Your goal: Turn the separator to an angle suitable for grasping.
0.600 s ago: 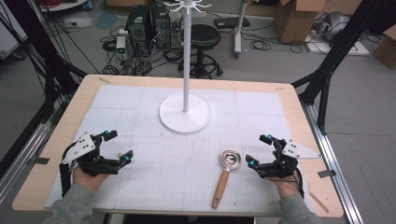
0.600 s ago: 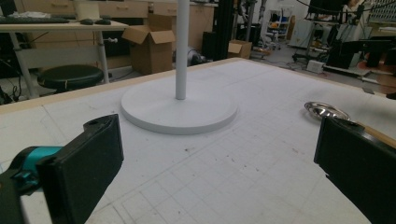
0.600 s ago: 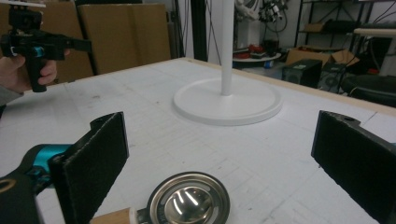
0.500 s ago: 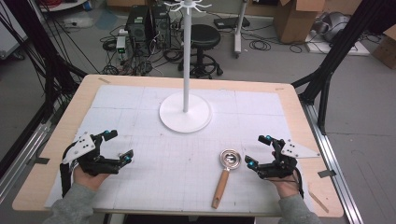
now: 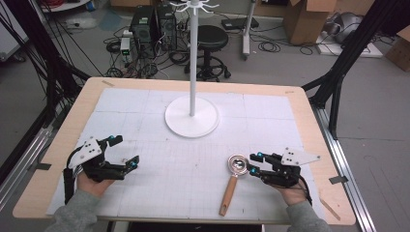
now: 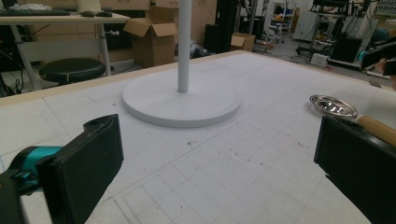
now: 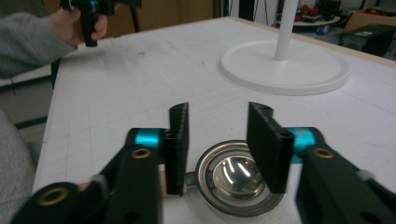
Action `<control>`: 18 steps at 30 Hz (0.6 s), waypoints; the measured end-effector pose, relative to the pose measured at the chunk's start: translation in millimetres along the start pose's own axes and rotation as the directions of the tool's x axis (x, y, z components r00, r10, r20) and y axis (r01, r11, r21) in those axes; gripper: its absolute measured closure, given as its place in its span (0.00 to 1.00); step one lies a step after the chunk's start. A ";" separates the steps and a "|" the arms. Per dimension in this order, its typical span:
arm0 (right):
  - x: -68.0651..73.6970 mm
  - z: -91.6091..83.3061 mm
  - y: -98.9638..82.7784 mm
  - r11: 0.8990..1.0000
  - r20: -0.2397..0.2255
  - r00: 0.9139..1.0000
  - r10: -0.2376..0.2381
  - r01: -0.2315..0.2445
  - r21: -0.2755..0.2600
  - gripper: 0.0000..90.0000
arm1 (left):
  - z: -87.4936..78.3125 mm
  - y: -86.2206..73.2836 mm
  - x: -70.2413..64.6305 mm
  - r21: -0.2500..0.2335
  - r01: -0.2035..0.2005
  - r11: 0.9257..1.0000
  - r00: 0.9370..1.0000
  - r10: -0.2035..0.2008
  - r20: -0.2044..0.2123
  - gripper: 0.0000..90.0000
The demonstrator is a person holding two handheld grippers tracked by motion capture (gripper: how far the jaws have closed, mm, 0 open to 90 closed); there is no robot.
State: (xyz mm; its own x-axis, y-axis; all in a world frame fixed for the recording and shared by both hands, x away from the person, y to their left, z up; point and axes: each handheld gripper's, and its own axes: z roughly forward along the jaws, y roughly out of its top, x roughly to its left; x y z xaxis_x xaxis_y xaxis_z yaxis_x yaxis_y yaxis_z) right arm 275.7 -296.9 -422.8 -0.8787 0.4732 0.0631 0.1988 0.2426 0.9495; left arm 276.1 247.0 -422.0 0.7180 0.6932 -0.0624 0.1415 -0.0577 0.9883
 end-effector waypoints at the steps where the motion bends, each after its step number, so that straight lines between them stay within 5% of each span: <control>1: 0.8 1.9 0.2 1.000 -0.011 1.000 -0.007 0.007 0.012 0.75 | 0.0 0.0 0.3 0.001 0.001 1.000 1.000 -0.001 -0.001 0.02; 9: 9.5 13.0 3.7 0.998 -0.059 0.998 -0.013 0.016 0.066 0.99 | 1.6 -0.8 -0.4 0.014 -0.001 1.000 1.000 0.001 0.001 0.02; 18: 14.8 29.3 2.0 0.990 -0.096 0.995 0.005 0.009 0.141 1.00 | 2.6 -1.5 0.4 0.026 0.000 1.000 1.000 0.000 -0.003 0.02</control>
State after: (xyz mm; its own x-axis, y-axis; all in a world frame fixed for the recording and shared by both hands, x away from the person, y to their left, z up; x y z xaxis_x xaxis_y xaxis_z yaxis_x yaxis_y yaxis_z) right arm 275.8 -264.6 -429.0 -0.9154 0.3906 0.0970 0.2502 0.3636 0.8973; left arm 277.9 245.5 -423.8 0.7162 0.6951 -0.0617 0.1589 -0.0764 0.9843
